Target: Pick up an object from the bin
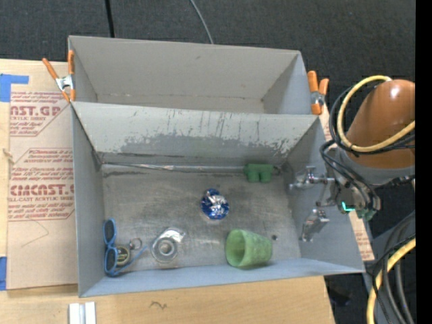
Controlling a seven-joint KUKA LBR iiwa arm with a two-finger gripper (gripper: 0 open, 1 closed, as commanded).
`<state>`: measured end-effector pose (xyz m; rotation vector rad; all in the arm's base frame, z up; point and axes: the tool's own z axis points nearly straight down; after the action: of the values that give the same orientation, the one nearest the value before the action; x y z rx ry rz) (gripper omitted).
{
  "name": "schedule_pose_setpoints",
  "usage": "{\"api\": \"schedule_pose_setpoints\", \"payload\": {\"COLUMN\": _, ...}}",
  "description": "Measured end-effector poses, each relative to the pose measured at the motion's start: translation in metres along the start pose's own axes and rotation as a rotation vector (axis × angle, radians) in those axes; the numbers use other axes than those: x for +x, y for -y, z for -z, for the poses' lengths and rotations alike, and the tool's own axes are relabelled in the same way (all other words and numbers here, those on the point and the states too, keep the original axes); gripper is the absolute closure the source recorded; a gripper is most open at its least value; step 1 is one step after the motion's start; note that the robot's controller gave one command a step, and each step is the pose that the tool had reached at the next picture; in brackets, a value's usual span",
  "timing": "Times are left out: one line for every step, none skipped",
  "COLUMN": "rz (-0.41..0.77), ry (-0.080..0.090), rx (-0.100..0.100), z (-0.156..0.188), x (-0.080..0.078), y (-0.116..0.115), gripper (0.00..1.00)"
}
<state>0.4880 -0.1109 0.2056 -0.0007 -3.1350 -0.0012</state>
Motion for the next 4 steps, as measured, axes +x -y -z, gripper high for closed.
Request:
{"api": "schedule_pose_setpoints", "payload": {"rz": 0.131, "ry": 0.0, "rx": -0.002, "z": -0.086, "x": 0.002, "y": -0.04, "gripper": 0.0}}
{"api": "schedule_pose_setpoints", "payload": {"rz": 0.345, "ry": 0.026, "rx": 0.006, "z": -0.132, "x": 0.001, "y": -0.074, "gripper": 0.0}}
{"api": "schedule_pose_setpoints", "payload": {"rz": 0.343, "ry": 0.02, "rx": 0.006, "z": -0.131, "x": 0.002, "y": -0.073, "gripper": 1.0}}
{"api": "schedule_pose_setpoints", "payload": {"rz": 0.497, "ry": 0.014, "rx": 0.004, "z": -0.012, "x": -0.007, "y": -0.092, "gripper": 1.0}}
